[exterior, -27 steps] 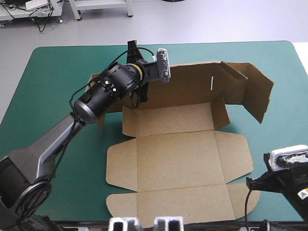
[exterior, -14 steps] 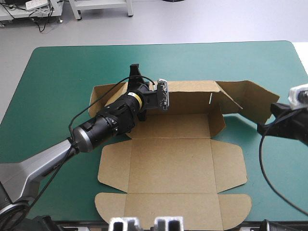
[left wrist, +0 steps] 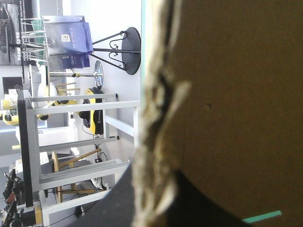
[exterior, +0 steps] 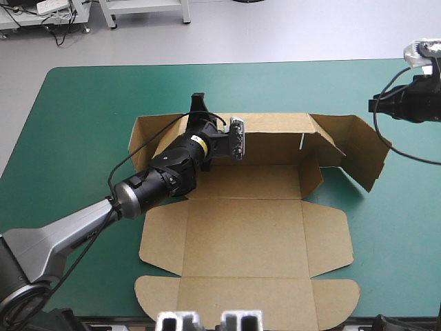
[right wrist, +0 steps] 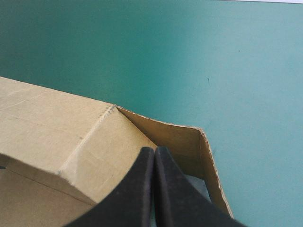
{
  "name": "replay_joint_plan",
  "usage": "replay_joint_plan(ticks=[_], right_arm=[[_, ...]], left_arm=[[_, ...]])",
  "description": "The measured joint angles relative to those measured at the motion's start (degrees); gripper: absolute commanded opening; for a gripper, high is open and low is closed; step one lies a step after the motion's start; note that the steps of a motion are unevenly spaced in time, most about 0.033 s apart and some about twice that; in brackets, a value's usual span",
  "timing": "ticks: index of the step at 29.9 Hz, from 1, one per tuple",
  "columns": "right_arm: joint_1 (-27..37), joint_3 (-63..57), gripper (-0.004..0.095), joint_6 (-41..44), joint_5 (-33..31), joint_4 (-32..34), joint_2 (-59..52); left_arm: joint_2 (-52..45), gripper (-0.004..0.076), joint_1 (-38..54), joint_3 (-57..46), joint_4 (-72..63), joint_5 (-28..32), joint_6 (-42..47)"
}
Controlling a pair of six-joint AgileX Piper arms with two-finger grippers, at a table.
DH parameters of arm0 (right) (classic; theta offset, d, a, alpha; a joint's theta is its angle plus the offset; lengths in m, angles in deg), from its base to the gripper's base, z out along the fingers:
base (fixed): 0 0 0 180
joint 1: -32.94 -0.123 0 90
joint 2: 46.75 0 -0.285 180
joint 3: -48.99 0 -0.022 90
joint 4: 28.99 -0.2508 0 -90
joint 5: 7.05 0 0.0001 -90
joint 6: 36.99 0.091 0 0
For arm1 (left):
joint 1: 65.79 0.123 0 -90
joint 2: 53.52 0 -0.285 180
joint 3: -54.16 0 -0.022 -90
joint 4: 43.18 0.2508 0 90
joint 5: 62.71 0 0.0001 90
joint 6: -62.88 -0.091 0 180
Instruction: Fold the box
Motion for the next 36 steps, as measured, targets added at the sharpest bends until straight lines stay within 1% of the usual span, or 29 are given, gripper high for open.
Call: replay_joint_plan(ticks=[3,8,15,19,21,25,29,33,36], right_arm=[[0.0,1.5,-0.0009,-1.6,-0.1,-1.8,5.5],[0.0,1.8,-0.0009,-5.3,1.6,-5.6,13.3],[0.0,2.3,-0.0009,-9.7,3.6,-7.2,20.1],[-0.2,5.2,-0.0009,-10.8,3.3,-9.1,23.6],[-0.9,7.6,-0.0009,-11.1,2.4,-9.1,25.4],[-3.9,11.2,-0.0009,-11.7,-0.1,-7.3,28.6],[-5.5,11.6,-0.0009,-11.5,-0.9,-5.8,30.0],[-5.5,11.7,-0.0024,-9.4,-1.0,1.0,28.5],[-5.5,10.5,-0.0024,-9.4,-1.0,3.7,26.1]], left_arm=[[0.6,-0.001,0.1,0.0,1.4,0.0,0.0],[1.0,-0.001,0.2,0.1,2.3,0.0,0.2],[1.1,-0.001,0.2,0.2,2.4,0.0,0.3],[1.1,-0.001,0.2,0.2,2.4,0.0,0.4],[1.1,-0.001,0.2,0.2,2.4,0.0,0.4],[1.1,-0.001,0.2,0.2,2.4,0.0,0.4],[1.1,-0.001,0.2,0.2,2.4,-0.2,0.4],[1.1,-0.001,0.2,0.2,2.5,-0.6,1.8],[1.1,-0.001,0.1,0.2,2.5,-0.7,2.7]])
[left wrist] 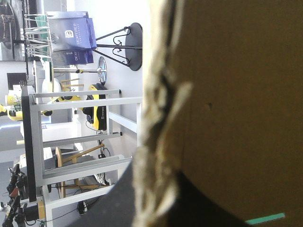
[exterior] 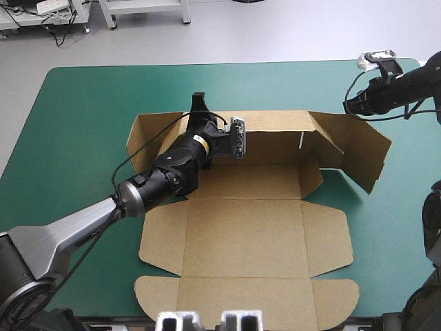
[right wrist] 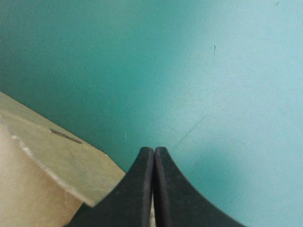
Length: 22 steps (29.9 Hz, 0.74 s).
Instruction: Fold the box
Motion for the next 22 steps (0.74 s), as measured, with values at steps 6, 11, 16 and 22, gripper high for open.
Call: replay_joint_plan(ticks=[6,11,16,22], right_arm=[[0.0,-5.2,-0.0024,-2.7,-0.1,-3.7,-4.9],[0.0,-15.6,-0.0024,-7.3,0.1,-4.4,-8.1],[0.0,-25.3,-0.0024,-14.8,0.3,-10.2,-10.9],[0.0,-35.1,-0.0022,-26.8,2.2,-19.6,-14.4]], left_arm=[[0.0,-0.001,0.0,0.0,0.2,0.1,2.5],[0.0,-0.001,0.0,0.0,0.4,0.1,3.8],[0.0,-0.001,0.0,0.0,0.4,0.1,4.2],[0.0,-0.001,0.0,0.0,0.4,0.1,4.2]])
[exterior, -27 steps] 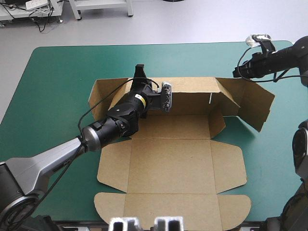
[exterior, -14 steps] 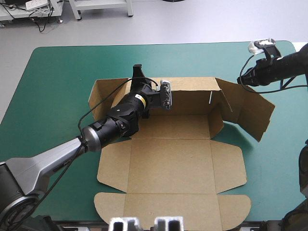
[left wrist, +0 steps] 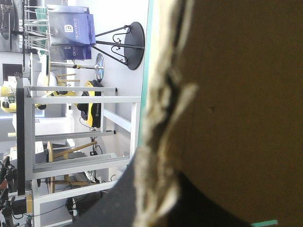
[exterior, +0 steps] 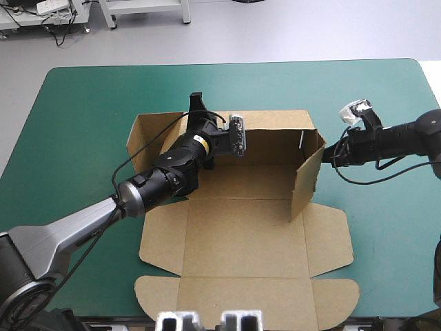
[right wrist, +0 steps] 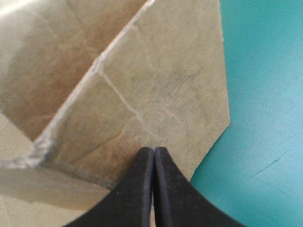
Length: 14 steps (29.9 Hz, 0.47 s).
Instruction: Fold the box
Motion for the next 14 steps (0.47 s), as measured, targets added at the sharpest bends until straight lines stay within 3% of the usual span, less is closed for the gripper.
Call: replay_joint_plan(ticks=[6,9,14], right_arm=[[0.0,-10.0,-0.0023,-10.6,9.4,-6.8,-2.0],[0.0,-12.1,-0.0015,-13.9,11.1,-8.2,-3.1],[0.0,-12.3,0.0186,-13.5,11.5,-8.3,-4.4]], left_arm=[[0.5,-0.001,0.0,0.1,0.5,-0.2,0.0],[1.0,-0.001,0.0,0.4,1.0,-0.4,0.0],[1.4,-0.001,0.0,0.4,2.3,-0.6,0.0]])
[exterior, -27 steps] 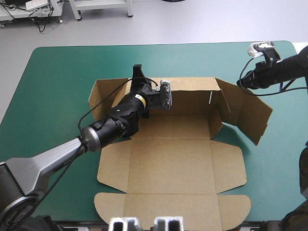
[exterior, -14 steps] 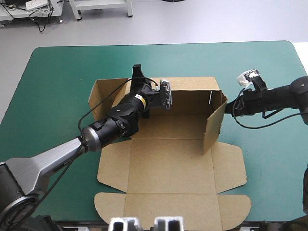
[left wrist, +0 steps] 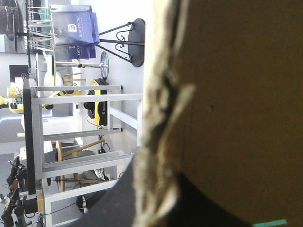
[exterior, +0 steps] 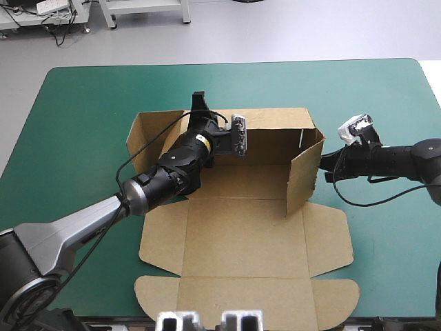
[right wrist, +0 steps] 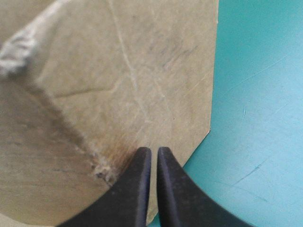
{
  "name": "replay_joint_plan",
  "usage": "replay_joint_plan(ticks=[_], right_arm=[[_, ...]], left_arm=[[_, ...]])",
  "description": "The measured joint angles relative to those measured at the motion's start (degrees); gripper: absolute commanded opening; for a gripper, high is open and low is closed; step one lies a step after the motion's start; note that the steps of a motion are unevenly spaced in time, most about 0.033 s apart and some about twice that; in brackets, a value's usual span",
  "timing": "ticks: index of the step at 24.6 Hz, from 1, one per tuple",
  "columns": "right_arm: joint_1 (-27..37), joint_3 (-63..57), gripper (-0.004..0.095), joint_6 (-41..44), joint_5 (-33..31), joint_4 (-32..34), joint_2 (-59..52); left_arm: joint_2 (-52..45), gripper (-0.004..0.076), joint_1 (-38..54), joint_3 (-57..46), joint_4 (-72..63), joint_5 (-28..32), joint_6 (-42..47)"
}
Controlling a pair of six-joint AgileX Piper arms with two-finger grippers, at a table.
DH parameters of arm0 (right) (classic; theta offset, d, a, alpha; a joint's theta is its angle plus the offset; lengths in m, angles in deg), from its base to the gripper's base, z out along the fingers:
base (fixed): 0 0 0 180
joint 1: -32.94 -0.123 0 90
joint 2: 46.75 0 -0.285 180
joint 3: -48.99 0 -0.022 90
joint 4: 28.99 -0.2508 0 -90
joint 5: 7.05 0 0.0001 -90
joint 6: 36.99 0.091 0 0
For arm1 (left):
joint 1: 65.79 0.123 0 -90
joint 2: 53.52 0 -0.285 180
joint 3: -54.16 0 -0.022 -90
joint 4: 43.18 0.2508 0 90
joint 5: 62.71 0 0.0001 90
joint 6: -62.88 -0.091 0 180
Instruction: Fold the box
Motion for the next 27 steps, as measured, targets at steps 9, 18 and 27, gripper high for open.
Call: replay_joint_plan(ticks=[9,18,27], right_arm=[[0.0,0.0,0.0468,1.0,-0.7,4.9,-1.9],[0.0,0.0,0.0469,0.5,-3.9,3.6,-1.9],[-6.6,-0.1,0.0425,-5.8,7.5,-2.4,-1.9]], left_arm=[[0.2,-0.001,0.0,0.0,1.0,-0.2,0.0],[0.3,-0.001,0.0,0.0,1.5,-0.4,0.0],[0.3,-0.001,0.0,0.0,1.6,-0.6,0.1]])
